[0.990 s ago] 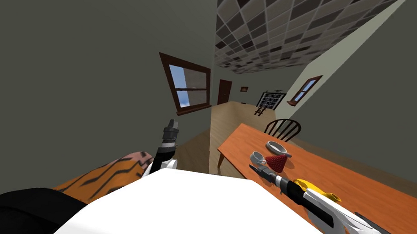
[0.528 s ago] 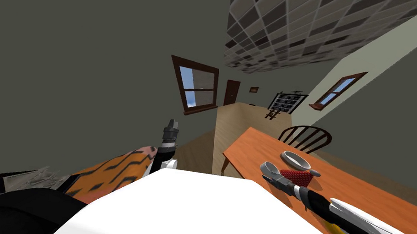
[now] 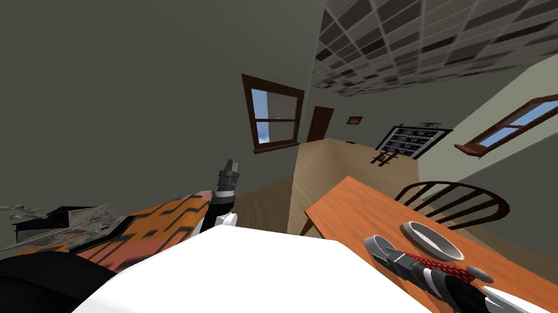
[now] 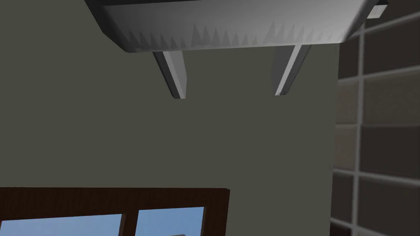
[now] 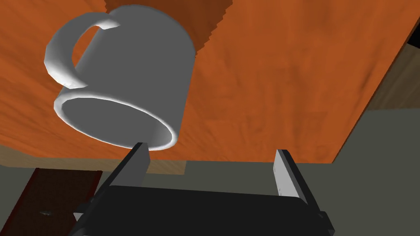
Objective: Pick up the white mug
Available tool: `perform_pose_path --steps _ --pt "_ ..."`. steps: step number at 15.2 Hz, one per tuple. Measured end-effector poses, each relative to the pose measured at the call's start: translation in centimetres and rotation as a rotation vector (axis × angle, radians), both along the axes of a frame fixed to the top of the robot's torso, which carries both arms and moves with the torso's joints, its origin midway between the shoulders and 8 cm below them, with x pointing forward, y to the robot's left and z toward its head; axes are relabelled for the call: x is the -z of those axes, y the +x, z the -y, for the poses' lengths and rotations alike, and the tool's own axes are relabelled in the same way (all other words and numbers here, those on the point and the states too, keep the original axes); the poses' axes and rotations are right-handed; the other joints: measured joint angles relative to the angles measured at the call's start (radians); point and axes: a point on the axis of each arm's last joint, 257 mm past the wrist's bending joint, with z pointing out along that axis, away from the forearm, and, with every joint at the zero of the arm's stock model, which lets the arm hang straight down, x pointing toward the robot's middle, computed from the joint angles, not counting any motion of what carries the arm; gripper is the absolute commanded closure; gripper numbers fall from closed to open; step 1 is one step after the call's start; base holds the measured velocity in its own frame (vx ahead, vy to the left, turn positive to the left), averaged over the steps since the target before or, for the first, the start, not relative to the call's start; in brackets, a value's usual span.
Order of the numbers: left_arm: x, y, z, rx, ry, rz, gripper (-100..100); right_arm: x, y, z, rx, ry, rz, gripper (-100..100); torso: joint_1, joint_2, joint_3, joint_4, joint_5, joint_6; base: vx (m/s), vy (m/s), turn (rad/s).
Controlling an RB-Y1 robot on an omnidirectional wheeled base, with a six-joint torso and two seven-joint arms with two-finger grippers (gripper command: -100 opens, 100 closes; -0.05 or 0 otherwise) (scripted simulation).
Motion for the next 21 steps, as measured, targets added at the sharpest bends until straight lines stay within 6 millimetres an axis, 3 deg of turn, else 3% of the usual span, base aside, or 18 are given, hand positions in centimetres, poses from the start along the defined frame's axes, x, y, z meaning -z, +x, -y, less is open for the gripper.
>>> perform_pose_path --steps 7,12,18,21 --pt "0.0 0.0 0.0 0.000 0.000 0.000 0 1.3 -7.0 4.2 -0.018 -0.094 -0.162 -100 0.000 -0.001 0.000 0.000 0.000 0.000 0.063 0.009 0.211" --pt "0.0 0.0 0.0 0.000 0.000 0.000 0 1.8 -13.5 5.6 -0.035 -0.128 -0.287 -100 0.000 0.000 0.000 0.000 0.000 0.000 0.063 0.000 0.137" --pt "0.0 0.0 0.0 0.000 0.000 0.000 0 2.9 -18.1 5.9 -0.054 -0.136 -0.383 -100 0.000 0.001 0.001 0.000 0.000 0.000 0.038 0.000 0.096" --pt "0.0 0.0 0.0 0.000 0.000 0.001 0 3.2 -18.8 5.7 -0.012 -0.124 -0.390 -100 -0.002 0.011 0.006 0.002 0.000 -0.001 -0.184 -0.031 0.437"
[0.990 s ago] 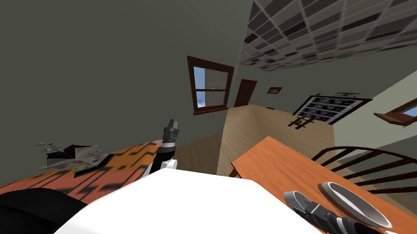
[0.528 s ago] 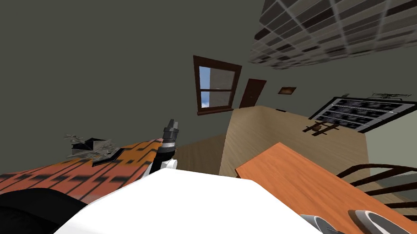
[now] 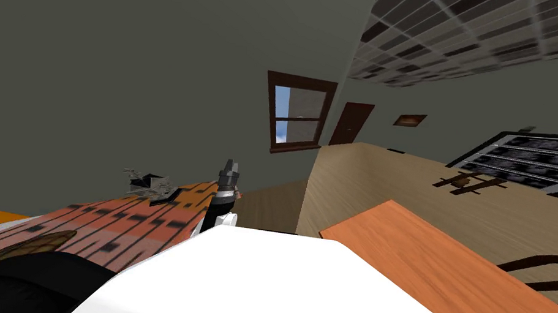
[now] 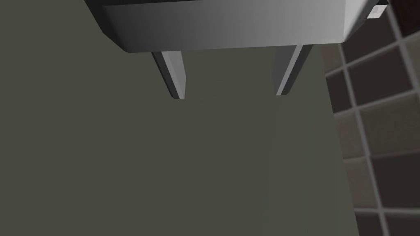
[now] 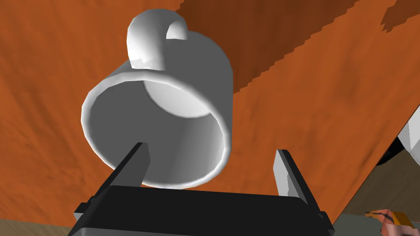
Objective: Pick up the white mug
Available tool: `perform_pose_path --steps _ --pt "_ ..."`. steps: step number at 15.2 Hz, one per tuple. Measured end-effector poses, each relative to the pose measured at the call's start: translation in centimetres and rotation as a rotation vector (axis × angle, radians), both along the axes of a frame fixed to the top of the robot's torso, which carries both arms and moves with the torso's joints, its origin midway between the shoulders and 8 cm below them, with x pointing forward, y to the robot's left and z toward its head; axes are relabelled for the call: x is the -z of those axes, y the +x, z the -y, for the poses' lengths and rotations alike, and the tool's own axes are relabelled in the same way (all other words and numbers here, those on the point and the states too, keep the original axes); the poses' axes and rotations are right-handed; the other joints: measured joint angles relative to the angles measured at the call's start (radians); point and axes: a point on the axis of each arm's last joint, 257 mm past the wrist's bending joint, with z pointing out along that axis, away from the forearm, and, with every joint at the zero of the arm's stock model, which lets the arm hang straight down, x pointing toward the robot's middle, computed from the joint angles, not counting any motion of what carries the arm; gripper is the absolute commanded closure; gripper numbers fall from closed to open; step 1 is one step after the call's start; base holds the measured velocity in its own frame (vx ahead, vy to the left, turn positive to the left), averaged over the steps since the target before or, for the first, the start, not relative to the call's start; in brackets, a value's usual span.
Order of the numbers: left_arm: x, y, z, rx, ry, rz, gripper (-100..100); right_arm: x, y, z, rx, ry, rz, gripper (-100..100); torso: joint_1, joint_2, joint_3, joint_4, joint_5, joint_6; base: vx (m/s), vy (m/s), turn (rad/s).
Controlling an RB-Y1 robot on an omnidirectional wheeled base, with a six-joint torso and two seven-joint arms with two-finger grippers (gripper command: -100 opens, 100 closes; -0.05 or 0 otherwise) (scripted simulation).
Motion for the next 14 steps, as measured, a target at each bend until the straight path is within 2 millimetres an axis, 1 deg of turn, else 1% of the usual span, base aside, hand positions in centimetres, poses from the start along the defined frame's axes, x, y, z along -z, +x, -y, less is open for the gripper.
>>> perform_pose_path --steps 2,6,8,11,14 --pt "0.0 0.0 0.0 0.000 0.000 0.000 0 0.2 -0.7 -0.1 0.063 0.002 0.000 -100 -0.001 0.008 0.005 0.002 -0.001 0.000 -0.241 -0.044 0.371" --pt "0.0 0.0 0.0 0.000 0.000 0.000 0 0.8 -1.7 -0.2 0.170 0.004 0.003 -100 -0.004 0.010 0.006 0.003 -0.001 0.000 -0.249 -0.047 0.484" --pt "0.0 0.0 0.0 0.000 0.000 0.000 0 1.1 -2.5 -0.3 0.234 0.006 0.000 -100 -0.005 0.011 0.007 0.004 -0.002 -0.002 -0.279 0.008 0.550" --pt "0.0 0.0 0.0 0.000 0.000 0.000 0 1.4 -3.3 -0.4 0.317 0.008 0.004 -100 -0.006 0.008 0.006 0.003 -0.003 -0.001 -0.221 0.009 0.375" --pt "0.0 0.0 0.0 0.000 0.000 0.000 0 1.6 -4.4 -0.6 0.412 0.007 0.002 -100 -0.007 0.009 0.006 0.004 -0.003 -0.001 -0.260 0.020 0.472"
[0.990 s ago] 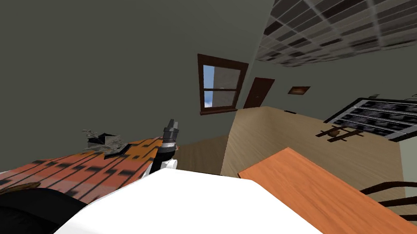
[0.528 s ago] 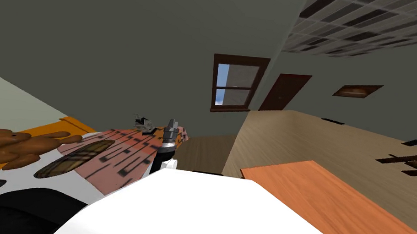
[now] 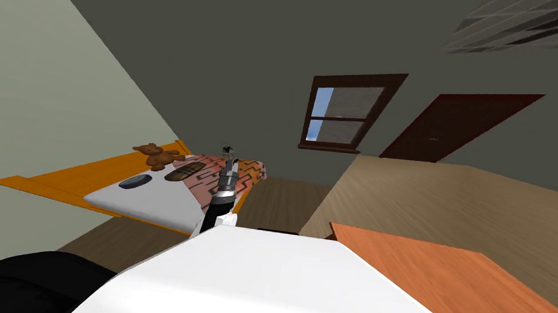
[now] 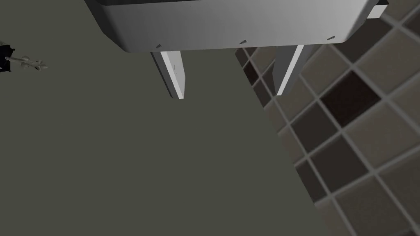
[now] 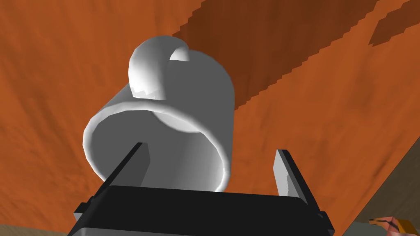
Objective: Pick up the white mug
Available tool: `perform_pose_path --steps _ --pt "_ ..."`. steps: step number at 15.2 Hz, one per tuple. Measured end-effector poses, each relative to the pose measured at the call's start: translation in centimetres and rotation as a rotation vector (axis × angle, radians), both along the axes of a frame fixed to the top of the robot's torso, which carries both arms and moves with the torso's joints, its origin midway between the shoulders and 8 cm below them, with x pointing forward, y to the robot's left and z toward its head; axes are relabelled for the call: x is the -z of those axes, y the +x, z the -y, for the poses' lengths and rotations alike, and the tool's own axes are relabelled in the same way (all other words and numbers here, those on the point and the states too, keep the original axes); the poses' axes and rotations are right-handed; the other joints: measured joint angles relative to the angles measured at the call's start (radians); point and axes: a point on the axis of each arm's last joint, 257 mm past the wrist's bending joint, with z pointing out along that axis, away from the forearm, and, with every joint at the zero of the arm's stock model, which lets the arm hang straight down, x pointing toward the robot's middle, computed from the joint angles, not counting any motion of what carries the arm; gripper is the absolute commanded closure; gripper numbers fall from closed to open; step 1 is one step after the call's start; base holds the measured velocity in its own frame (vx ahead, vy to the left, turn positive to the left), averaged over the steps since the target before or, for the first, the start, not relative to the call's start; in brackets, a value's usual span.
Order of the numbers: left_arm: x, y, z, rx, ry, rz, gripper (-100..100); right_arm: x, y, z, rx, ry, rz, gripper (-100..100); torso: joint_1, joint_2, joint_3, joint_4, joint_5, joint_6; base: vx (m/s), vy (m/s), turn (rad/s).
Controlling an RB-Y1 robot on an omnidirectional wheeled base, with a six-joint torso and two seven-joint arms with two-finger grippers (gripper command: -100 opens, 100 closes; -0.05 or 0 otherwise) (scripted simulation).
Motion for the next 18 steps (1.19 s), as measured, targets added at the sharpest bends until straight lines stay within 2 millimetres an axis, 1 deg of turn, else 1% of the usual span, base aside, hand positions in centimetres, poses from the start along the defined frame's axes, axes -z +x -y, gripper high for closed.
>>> perform_pose_path --steps 4,6,7,8,12,13,15,17,18 --pt "0.0 0.0 0.0 0.000 0.000 0.000 0 0.4 -1.5 -0.3 0.121 -0.001 -0.002 -100 0.000 -0.001 -0.001 0.000 0.000 0.001 -0.227 0.053 0.442" --pt "0.0 0.0 0.0 0.000 0.000 0.000 0 0.6 -2.4 -0.3 0.185 -0.005 -0.006 -100 0.002 0.000 0.000 0.000 0.000 0.000 -0.244 0.104 0.478" --pt "0.0 0.0 0.0 0.000 0.000 0.000 0 0.7 -2.8 -0.3 0.218 -0.006 -0.007 -100 0.003 0.000 0.000 0.000 0.000 0.000 -0.132 0.060 0.166" --pt "0.0 0.0 0.0 0.000 0.000 0.000 0 0.7 -2.8 -0.3 0.227 -0.007 -0.006 100 0.000 -0.003 -0.002 -0.001 0.000 0.002 -0.048 0.022 -0.003" --pt "0.0 0.0 0.0 -0.001 0.000 -0.001 0 0.7 -2.8 -0.3 0.225 -0.006 -0.006 100 -0.005 -0.014 -0.008 -0.003 -0.002 0.003 -0.011 0.004 0.004" --pt "0.0 0.0 0.0 -0.001 0.000 -0.001 0 0.7 -2.7 -0.3 0.224 -0.006 -0.006 100 -0.006 -0.015 -0.009 -0.003 -0.002 0.003 0.108 -0.064 -0.317" --pt "0.0 0.0 0.0 -0.001 0.001 -0.001 0 0.6 -2.1 -0.3 0.194 -0.004 -0.002 100 -0.010 -0.024 -0.014 -0.005 -0.002 0.006 0.243 -0.087 -0.492" --pt "0.1 0.0 -0.1 -0.001 0.001 -0.002 0 0.4 -1.5 -0.2 0.136 -0.002 -0.001 100 -0.013 -0.033 -0.018 -0.007 -0.002 0.005 0.277 -0.106 -0.504" --pt "0.1 0.0 -0.1 -0.001 0.001 -0.002 0 0.3 -0.9 -0.1 0.101 -0.002 0.002 100 -0.013 -0.034 -0.019 -0.007 -0.002 0.005 0.277 -0.064 -0.497"
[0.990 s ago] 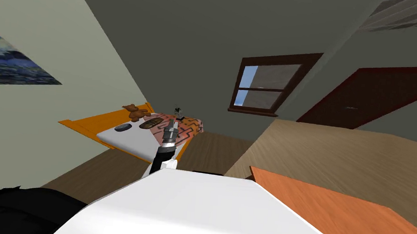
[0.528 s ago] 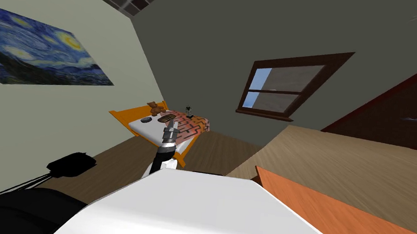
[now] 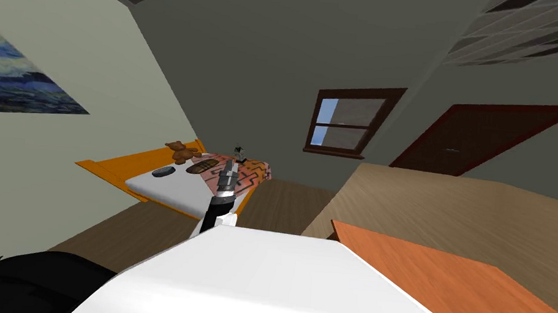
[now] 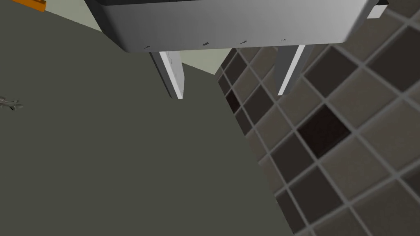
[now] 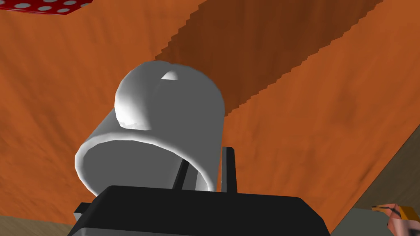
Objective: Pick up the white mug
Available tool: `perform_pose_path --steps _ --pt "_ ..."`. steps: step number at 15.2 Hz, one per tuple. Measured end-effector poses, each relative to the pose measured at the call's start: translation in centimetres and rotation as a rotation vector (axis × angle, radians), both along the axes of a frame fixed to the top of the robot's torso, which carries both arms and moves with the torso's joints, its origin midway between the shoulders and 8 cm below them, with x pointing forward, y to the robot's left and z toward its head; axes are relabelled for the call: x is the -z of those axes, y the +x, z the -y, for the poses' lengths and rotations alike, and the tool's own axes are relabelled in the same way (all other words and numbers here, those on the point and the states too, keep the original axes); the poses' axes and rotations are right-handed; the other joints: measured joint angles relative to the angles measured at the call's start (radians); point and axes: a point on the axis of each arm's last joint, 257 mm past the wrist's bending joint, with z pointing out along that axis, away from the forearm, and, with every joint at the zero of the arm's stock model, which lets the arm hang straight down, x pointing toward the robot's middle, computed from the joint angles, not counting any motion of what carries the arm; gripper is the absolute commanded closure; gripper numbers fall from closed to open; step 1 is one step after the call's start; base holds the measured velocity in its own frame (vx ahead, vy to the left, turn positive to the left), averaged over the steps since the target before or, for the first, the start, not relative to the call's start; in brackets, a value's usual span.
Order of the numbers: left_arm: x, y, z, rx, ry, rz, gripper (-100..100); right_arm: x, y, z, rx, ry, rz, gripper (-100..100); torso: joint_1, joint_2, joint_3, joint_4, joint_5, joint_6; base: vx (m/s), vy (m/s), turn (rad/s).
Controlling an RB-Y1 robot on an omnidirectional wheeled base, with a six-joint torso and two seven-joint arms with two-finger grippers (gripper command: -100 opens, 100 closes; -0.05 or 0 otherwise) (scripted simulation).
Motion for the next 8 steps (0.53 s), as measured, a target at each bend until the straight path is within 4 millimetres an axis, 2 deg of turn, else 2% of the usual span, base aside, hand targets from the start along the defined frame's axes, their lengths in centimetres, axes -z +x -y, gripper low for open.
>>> perform_pose_path --steps 4,8 --pt "0.0 0.0 0.0 0.000 0.000 0.000 0 -0.6 1.7 0.2 -0.138 0.001 0.008 100 0.003 -0.005 -0.003 -0.001 0.001 0.000 0.311 -0.043 -0.534" --pt "0.0 0.0 0.0 0.000 0.000 0.000 0 -0.9 3.0 0.4 -0.250 0.000 0.006 100 0.004 0.003 0.002 0.000 0.002 0.001 0.205 -0.002 -0.392"
